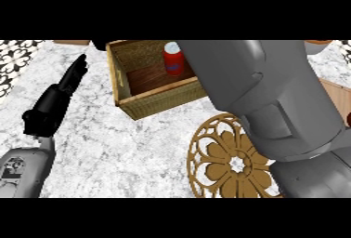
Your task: Pick the can from the placemat and place it in the basket
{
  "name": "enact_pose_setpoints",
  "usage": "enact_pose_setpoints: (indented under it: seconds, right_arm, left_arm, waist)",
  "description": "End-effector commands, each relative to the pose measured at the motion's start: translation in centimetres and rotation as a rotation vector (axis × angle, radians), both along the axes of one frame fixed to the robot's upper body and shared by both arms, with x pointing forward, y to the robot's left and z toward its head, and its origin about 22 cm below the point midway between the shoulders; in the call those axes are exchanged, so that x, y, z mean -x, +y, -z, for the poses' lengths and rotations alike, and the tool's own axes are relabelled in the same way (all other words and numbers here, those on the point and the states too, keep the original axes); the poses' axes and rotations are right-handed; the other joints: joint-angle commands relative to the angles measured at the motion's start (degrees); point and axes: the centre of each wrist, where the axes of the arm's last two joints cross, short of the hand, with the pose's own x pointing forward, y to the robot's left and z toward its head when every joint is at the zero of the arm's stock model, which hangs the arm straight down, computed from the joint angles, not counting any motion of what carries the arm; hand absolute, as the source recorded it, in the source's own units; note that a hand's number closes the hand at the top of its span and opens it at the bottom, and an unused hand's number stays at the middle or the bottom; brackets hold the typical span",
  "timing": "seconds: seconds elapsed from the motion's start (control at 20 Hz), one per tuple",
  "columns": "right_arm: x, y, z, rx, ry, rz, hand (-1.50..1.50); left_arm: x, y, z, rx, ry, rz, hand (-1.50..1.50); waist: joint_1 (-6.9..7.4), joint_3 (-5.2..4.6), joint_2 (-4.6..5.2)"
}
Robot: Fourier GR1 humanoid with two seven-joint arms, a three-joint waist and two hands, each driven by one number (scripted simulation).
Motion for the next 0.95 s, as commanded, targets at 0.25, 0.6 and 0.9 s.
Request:
enact_pose_setpoints:
  seconds: [0.25, 0.6, 0.9]
  right_arm:
    - [1.4, 0.6, -1.9, -0.265, -0.308, 0.204, -1.50]
    - [1.5, -2.3, -3.6, -0.329, -0.580, 0.363, -1.50]
    - [2.4, -5.4, -5.7, -0.327, -0.717, 0.470, -1.50]
  left_arm:
    - [0.7, 0.5, 0.7, -0.003, -0.007, -0.033, 0.00]
    - [0.9, 1.6, 0.8, -0.003, 0.000, -0.092, 0.00]
    - [2.1, 3.2, 1.6, 0.002, 0.035, -0.110, 0.00]
  waist:
    - [-2.17, 0.13, -0.09]
    - [-4.89, 0.24, -0.96]
    - [-6.81, 0.35, -2.45]
